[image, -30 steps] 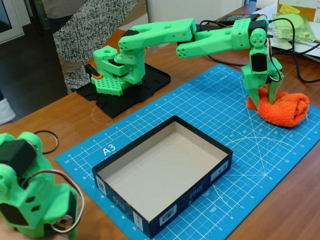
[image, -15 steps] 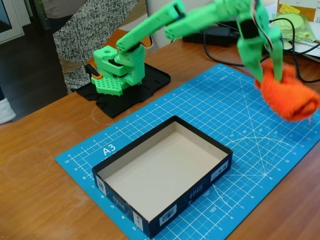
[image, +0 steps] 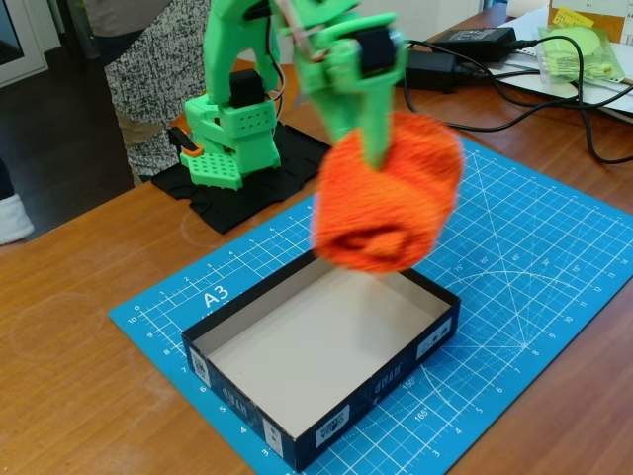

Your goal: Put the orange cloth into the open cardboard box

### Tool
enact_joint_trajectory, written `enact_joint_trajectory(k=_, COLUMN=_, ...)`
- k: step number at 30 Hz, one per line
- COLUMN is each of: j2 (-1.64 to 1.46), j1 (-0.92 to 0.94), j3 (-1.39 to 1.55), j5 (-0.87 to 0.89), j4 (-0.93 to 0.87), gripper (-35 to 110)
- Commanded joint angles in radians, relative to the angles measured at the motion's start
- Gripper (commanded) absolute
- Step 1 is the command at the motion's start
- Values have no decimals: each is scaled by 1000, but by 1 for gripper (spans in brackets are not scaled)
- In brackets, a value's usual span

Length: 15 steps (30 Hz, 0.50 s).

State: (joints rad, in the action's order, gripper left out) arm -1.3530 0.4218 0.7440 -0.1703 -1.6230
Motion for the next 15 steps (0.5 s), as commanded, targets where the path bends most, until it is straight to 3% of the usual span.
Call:
enact_joint_trajectory(k=1, j2=-49, j1=146, j3=14, j5=-23, j4=46, gripper=0)
enact_joint_trajectory(k=6, j2=25, j1=190, j3=11, j5=-51, j4=48, gripper=0)
enact_joint_trajectory(k=15, j2=215, j1=109, j3=11, j5=-23, j4=67, gripper=0)
